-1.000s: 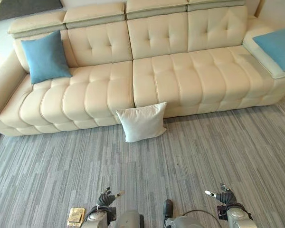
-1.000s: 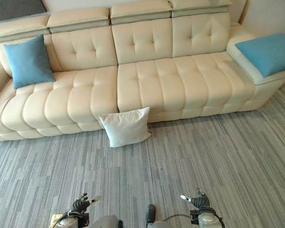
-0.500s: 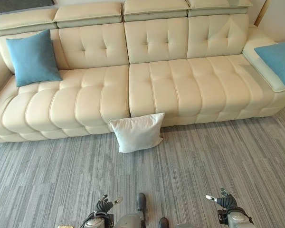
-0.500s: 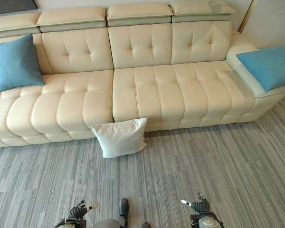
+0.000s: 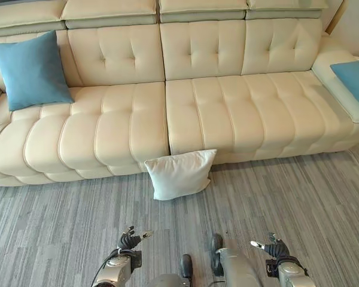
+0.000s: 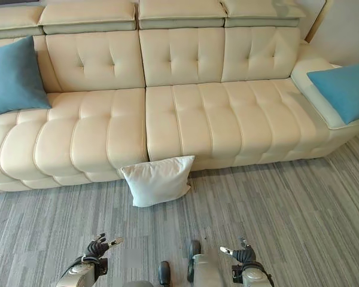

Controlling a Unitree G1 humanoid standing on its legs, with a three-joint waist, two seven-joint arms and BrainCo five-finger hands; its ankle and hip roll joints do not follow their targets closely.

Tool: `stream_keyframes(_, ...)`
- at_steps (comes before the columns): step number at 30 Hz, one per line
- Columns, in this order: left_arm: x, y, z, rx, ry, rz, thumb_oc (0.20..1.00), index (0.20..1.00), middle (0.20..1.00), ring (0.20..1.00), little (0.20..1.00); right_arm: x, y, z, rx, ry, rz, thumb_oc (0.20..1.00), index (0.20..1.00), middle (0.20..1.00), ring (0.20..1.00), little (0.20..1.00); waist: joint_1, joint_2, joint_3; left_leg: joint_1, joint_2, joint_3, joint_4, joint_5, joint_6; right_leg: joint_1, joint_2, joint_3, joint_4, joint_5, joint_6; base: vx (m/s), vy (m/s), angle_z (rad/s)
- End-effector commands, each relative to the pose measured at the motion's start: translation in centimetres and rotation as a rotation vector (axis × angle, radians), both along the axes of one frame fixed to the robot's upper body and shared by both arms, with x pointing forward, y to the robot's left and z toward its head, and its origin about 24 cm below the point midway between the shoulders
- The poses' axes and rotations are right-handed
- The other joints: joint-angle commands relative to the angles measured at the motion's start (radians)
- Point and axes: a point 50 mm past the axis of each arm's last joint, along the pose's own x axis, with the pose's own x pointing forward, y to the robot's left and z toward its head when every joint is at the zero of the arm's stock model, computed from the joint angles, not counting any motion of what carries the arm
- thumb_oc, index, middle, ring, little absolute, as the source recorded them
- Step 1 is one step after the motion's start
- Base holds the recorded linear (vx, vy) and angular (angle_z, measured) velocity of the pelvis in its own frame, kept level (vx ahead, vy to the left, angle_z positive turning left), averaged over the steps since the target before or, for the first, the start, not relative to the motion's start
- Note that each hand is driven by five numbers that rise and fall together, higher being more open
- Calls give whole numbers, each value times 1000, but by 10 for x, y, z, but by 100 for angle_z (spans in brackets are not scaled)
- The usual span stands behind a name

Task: Pick up all the scattered cushions and arrange them neatly on the sofa.

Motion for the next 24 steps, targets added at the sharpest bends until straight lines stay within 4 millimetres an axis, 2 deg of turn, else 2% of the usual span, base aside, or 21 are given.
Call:
stream_keyframes(1,17,-4,12,2,-91,-23,1000,1000,1000,1000,1000,9,-14,8,-63,-24,4,1000,1000,1000,1000,1000,-15,8,-5,52,36,32,24,-94,-66,112,36,-8,-224,112,43,255,-116,-3)
stream_keyframes(3,9,-9,5,-8,-56,-41,1000,1000,1000,1000,1000,1,-16,4,-62,4,-1,1000,1000,1000,1000,1000,-21,14,-39,78,46,25,63,-121,-76,162,41,-10,-229,106,15,418,-191,7)
stream_keyframes(4,9,-9,5,-8,-56,-41,1000,1000,1000,1000,1000,1,-16,4,-62,4,-1,1000,1000,1000,1000,1000,-21,15,-39,78,47,24,64,-122,-77,163,41,-11,-230,106,15,352,-181,27)
stream_keyframes(6,5,-13,1,-25,-34,-18,1000,1000,1000,1000,1000,0,-19,3,-65,12,-14,1000,1000,1000,1000,1000,-23,26,-50,52,59,26,174,-83,-105,197,46,-13,-207,88,-10,286,-188,34)
stream_keyframes(8,1,-16,-2,-45,-23,3,1000,1000,1000,1000,1000,-2,-22,3,-59,11,-33,1000,1000,1000,1000,1000,-22,29,-45,11,68,21,333,-21,-142,243,49,-15,-200,60,-36,237,-182,19)
stream_keyframes(9,1,-16,-2,-45,-23,3,1000,1000,1000,1000,1000,-2,-22,3,-59,11,-33,1000,1000,1000,1000,1000,-23,30,-46,8,69,19,338,-23,-142,243,50,-16,-200,59,-36,217,-204,0)
stream_keyframes(10,0,-19,-3,-59,-18,7,1000,1000,1000,1000,1000,-1,-24,4,-61,6,-35,1000,1000,1000,1000,1000,-17,29,-31,-60,67,5,491,25,-162,278,48,-17,-190,31,-61,186,-181,-4)
stream_keyframes(12,-1,-19,-5,-69,-13,21,1000,1000,1000,1000,1000,0,-26,6,-65,1,-38,1000,1000,1000,1000,1000,-7,24,-16,-116,65,-3,611,44,-169,302,46,-15,-176,8,-80,219,-195,4)
stream_keyframes(14,-3,-20,-6,-72,-4,23,1000,1000,1000,1000,1000,-1,-27,5,-63,4,-45,1000,1000,1000,1000,1000,-6,16,-12,-153,82,28,592,22,-151,321,34,-14,-175,-1,-86,171,-114,-4)
stream_keyframes(16,-5,-20,-6,-67,4,9,1000,1000,1000,1000,1000,-1,-27,5,-61,5,-48,1000,1000,1000,1000,1000,-1,7,-10,-170,89,42,515,-6,-133,348,25,-19,-179,-14,-86,218,-57,22)
stream_keyframes(17,-7,-20,-7,-61,14,1,1000,1000,1000,1000,1000,-2,-25,5,-64,8,-31,1000,1000,1000,1000,1000,-3,3,-18,-154,101,40,327,-25,-120,358,17,-26,-181,-30,-78,197,-8,31)
stream_keyframes(18,-7,-20,-7,-61,14,1,1000,1000,1000,1000,1000,-2,-25,5,-64,8,-31,1000,1000,1000,1000,1000,-4,2,-19,-153,100,40,324,-23,-119,358,16,-26,-182,-30,-77,205,12,13)
stream_keyframes(19,-8,-21,-7,-60,17,-6,1000,1000,1000,1000,1000,-3,-23,4,-64,9,-24,1000,1000,1000,1000,1000,-5,2,-21,-140,108,32,252,-20,-119,365,14,-32,-179,-40,-76,121,31,10)
stream_keyframes(20,-8,-22,-8,-58,18,-5,1000,1000,1000,1000,1000,-4,-23,4,-67,15,-14,1000,1000,1000,1000,1000,-7,7,-23,-142,122,16,187,8,-124,365,15,-35,-176,-49,-78,188,57,7)
stream_keyframes(21,-8,-22,-7,-56,17,-5,1000,1000,1000,1000,1000,-4,-23,3,-74,21,-2,1000,1000,1000,1000,1000,-8,11,-25,-145,139,-7,107,65,-133,373,16,-40,-174,-58,-81,189,83,9)
stream_keyframes(22,-8,-23,-7,-58,15,-6,1000,1000,1000,1000,1000,-5,-23,3,-82,28,5,1000,1000,1000,1000,1000,-7,13,-24,-157,152,-26,76,101,-142,383,14,-42,-173,-63,-81,131,60,6)
stream_keyframes(23,-8,-23,-7,-58,15,-6,1000,1000,1000,1000,1000,-5,-23,3,-82,28,5,1000,1000,1000,1000,1000,-8,13,-24,-155,152,-26,73,102,-142,384,13,-43,-173,-64,-81,198,138,11)
stream_keyframes(24,-8,-22,-7,-57,13,-3,1000,1000,1000,1000,1000,-6,-24,3,-89,37,19,1000,1000,1000,1000,1000,-5,14,-22,-156,167,-46,40,129,-156,400,10,-37,-171,-72,-77,216,189,10)
